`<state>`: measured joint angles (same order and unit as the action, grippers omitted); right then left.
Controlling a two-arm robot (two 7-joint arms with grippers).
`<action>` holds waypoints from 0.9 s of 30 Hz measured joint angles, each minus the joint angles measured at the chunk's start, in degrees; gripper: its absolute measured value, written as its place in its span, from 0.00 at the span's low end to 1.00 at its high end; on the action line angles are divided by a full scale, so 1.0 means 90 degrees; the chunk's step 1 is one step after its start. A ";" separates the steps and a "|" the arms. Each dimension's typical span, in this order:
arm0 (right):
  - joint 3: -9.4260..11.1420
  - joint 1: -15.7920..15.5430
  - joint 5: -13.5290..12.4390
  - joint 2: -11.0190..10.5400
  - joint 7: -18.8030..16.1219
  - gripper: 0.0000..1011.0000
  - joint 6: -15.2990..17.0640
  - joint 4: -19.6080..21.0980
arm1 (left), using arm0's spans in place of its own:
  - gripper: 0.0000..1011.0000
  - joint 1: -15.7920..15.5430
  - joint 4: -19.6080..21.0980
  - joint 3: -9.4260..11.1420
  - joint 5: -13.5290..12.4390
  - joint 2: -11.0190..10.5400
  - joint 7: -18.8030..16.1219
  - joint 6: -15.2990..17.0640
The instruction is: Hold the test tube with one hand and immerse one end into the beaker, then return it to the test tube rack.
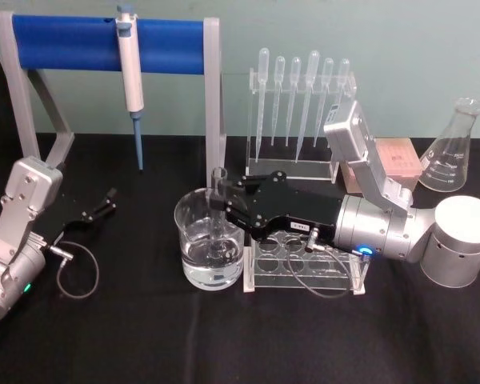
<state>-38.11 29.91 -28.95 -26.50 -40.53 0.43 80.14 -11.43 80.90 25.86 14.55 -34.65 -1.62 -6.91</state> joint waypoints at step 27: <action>0.0006 -0.0001 0.0000 0.0004 -0.0027 0.23 0.0018 -0.0012 | 0.99 0.0000 0.0000 0.0000 0.0000 0.0000 0.0000 0.0000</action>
<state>-38.05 29.90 -28.95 -26.46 -40.77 0.59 80.03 -11.43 80.90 25.86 14.55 -34.65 -1.62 -6.90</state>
